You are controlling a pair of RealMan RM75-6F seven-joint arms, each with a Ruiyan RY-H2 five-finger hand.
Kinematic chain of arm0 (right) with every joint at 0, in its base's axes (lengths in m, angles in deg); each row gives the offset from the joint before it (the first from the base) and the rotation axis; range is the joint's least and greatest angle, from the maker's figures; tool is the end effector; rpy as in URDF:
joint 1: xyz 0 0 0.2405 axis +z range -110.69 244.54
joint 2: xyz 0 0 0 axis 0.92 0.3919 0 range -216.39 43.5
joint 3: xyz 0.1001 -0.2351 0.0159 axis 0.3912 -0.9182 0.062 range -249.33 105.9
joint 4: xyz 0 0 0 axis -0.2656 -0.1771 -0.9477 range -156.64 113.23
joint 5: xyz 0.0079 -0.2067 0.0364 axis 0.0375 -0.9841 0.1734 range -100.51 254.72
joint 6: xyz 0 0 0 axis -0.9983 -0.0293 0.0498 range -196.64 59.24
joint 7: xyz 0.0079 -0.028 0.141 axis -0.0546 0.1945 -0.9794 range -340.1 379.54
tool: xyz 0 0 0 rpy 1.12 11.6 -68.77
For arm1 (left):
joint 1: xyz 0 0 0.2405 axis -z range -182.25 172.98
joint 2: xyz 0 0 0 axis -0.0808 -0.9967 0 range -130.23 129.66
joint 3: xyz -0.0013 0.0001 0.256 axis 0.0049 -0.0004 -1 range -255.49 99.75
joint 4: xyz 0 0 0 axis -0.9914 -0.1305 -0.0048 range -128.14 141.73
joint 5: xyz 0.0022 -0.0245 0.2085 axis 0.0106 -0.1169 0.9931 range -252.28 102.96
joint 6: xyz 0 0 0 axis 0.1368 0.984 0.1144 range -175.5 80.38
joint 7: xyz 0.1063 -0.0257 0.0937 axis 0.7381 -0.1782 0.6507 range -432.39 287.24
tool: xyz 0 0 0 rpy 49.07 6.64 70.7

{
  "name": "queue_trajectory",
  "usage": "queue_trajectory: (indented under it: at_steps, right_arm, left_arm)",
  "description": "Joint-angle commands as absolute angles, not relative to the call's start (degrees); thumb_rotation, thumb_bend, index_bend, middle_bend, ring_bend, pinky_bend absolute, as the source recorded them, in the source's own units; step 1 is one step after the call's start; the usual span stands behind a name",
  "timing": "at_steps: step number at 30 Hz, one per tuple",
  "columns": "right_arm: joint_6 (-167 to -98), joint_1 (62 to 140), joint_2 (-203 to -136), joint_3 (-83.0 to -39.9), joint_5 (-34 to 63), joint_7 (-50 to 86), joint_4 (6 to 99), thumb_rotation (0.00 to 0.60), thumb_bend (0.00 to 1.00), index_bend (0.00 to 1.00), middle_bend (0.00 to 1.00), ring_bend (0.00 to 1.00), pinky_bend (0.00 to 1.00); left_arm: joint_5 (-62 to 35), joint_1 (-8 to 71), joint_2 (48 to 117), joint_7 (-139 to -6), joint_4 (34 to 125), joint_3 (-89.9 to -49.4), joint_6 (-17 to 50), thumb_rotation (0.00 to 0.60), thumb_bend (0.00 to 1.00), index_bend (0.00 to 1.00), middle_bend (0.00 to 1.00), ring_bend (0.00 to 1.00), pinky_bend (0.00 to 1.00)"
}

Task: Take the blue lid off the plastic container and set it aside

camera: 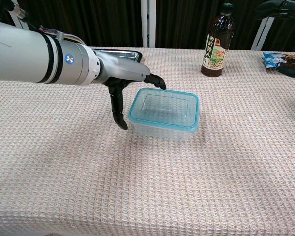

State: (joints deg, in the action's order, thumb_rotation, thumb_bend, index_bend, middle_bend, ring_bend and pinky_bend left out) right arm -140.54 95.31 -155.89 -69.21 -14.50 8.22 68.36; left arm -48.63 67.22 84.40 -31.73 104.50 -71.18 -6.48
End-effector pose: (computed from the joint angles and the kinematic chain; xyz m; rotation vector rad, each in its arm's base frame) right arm -0.2141 -0.2837 0.0961 1.7984 -0.9545 1.2303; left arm -0.0262 0.3344 -0.0506 -2.3194 -0.9170 -0.5954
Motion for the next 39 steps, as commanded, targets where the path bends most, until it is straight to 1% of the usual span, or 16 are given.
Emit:
queue_trajectory:
  at_steps: [1,6,18,29,35,39]
  right_arm:
    - [-140.4,95.3,-156.0,-69.2,-14.6,7.9,68.1,0.6,0.23,0.0,0.09,0.0,0.0]
    - [-140.1,95.3,-156.3,-69.3,-15.0,7.6,67.6,0.6,0.23,0.0,0.09,0.0,0.0]
    - [-139.6,95.3,-156.9,-69.8,-15.9,7.2,66.8,0.6,0.23,0.0,0.09,0.0,0.0]
    - [-139.4,95.2,-157.3,-70.2,-16.6,7.2,66.4,0.6,0.23,0.0,0.1,0.0,0.0]
    - [-139.7,94.9,-157.2,-70.2,-16.7,7.1,66.4,0.6,0.23,0.0,0.1,0.0,0.0]
    - [-139.8,94.7,-157.1,-70.3,-16.7,7.0,66.4,0.6,0.23,0.0,0.1,0.0,0.0]
  left_arm:
    - [-51.0,69.0,84.6,-31.9,104.7,-72.0,-5.4,0.6,0.0,0.0,0.0,0.0,0.05]
    - [-53.4,70.9,85.1,-32.9,103.8,-72.5,-4.8,0.6,0.0,0.0,0.0,0.0,0.05]
    - [-57.4,73.9,86.1,-34.8,101.2,-74.5,-5.7,0.6,0.0,0.0,0.0,0.0,0.06]
    - [-58.8,75.9,85.7,-36.0,103.0,-75.6,-5.2,0.6,0.0,0.0,0.0,0.0,0.07]
    - [-60.7,77.6,87.0,-35.7,102.4,-75.8,-4.2,0.6,0.0,0.0,0.0,0.0,0.07]
    - [-62.1,78.8,87.9,-35.3,101.4,-76.1,-4.6,0.6,0.0,0.0,0.0,0.0,0.08]
